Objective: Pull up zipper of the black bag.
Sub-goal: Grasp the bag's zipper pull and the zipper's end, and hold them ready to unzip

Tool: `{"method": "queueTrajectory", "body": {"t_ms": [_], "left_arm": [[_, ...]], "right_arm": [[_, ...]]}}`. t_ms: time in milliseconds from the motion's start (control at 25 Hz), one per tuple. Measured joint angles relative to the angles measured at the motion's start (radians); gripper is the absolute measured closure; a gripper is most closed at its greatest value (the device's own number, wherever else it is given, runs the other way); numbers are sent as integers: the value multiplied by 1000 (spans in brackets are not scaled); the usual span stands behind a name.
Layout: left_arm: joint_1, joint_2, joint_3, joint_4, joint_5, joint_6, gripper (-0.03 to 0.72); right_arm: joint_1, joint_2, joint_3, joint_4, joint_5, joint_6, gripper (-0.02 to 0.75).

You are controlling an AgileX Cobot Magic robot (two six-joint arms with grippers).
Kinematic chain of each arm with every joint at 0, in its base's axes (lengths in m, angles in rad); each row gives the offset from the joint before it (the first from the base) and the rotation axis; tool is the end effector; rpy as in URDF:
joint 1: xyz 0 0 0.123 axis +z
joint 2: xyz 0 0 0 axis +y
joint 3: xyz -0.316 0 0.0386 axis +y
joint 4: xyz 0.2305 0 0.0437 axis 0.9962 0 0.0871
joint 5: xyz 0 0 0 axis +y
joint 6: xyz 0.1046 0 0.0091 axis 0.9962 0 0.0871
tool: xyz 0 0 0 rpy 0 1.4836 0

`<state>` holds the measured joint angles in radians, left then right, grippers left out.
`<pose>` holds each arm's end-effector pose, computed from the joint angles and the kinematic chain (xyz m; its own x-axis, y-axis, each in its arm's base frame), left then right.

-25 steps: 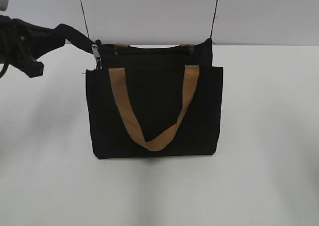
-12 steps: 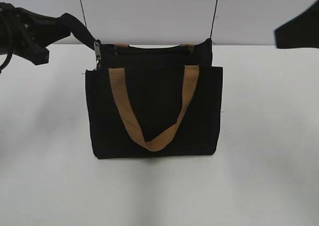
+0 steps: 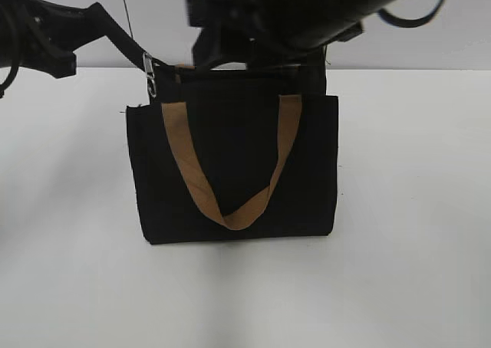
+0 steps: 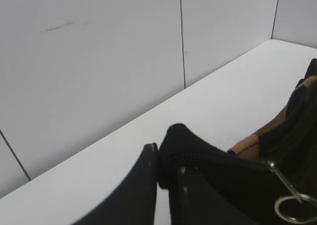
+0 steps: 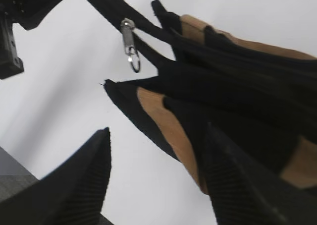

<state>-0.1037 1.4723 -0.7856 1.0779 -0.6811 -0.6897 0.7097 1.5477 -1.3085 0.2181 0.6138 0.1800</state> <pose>0.2907 -0.0888 0.3087 -0.0514 0.2335 -0.9710 0.6620 0.7359 0.1419 0.2505 0.2324 0.3563 -0.7379 -0.1741 -0.6521 -0.4871 0.8061 0.3360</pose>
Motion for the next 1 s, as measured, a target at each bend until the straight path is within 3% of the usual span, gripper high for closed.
{"method": "queueTrajectory", "body": {"t_ms": [240, 1000], "left_arm": [[0, 0, 0, 0, -7, -2, 664], [-9, 0, 0, 1, -54, -2, 664]], "right_arm": [[49, 185, -156, 92, -3, 31, 382], [49, 355, -221, 100, -128, -51, 393]]}}
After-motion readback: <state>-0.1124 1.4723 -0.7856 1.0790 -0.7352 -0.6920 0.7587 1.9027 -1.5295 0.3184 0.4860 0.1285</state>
